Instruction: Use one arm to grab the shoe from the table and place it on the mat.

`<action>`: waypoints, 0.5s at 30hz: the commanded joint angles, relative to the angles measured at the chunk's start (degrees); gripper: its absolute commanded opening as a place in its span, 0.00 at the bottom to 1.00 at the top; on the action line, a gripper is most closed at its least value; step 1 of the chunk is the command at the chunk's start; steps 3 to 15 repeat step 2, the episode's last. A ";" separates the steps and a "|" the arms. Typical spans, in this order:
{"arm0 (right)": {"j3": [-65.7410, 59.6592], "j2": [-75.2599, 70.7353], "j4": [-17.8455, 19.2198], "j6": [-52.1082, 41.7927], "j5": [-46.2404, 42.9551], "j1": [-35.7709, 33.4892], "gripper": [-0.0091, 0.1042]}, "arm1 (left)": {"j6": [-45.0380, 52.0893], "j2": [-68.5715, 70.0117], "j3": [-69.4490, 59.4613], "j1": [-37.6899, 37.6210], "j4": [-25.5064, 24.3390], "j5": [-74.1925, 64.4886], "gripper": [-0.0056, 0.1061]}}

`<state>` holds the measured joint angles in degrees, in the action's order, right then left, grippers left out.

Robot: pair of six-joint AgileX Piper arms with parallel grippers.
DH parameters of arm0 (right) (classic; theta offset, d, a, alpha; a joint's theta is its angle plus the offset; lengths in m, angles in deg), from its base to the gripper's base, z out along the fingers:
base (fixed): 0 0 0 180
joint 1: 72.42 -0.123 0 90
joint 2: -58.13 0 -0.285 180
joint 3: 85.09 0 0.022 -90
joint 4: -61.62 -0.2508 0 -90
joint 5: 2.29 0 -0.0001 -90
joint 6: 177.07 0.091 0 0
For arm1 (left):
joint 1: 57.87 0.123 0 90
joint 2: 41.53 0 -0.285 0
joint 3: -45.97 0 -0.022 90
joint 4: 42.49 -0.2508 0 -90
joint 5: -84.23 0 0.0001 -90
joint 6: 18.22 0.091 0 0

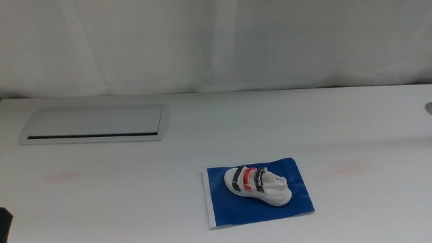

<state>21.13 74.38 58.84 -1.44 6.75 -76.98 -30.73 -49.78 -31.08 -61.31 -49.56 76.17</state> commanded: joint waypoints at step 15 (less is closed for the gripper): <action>-0.40 -0.27 0.19 -0.32 -0.88 0.46 0.06 | -0.36 2.40 -2.15 0.08 0.06 -0.22 0.02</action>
